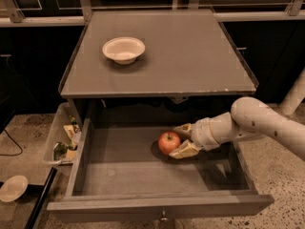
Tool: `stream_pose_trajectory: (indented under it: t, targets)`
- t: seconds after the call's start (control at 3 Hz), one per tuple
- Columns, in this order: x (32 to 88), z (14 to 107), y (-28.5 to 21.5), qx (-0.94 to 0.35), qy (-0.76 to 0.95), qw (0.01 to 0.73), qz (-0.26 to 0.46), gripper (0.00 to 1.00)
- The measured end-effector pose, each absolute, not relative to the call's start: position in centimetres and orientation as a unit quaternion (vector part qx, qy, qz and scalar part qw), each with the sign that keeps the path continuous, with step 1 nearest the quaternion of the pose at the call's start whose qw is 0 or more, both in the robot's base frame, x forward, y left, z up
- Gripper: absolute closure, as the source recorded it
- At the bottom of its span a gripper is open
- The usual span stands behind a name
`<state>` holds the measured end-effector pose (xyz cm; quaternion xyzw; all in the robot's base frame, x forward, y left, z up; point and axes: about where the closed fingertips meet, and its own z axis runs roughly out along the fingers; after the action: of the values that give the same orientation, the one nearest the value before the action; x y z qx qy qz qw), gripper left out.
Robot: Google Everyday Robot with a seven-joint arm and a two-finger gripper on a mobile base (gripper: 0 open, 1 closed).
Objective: Pick apple from top drawer and place on counter
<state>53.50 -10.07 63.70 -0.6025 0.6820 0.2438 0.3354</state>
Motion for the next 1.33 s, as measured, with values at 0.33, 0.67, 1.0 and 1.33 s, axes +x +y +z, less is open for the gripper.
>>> stream_pose_trajectory:
  t: [0.33,0.67,1.0,1.33]
  targets:
    - [50.9,67.4,-10.0,-0.591,0.693,0.337,0.238,1.0]
    - [49.0,71.8,-9.7,-0.594,0.69,0.346,0.227,1.0]
    - [48.3,76.2,-9.2,-0.605,0.685,0.353,0.202,1.0]
    - [49.1,81.5,-9.7,-0.617,0.68,0.366,0.152,1.0]
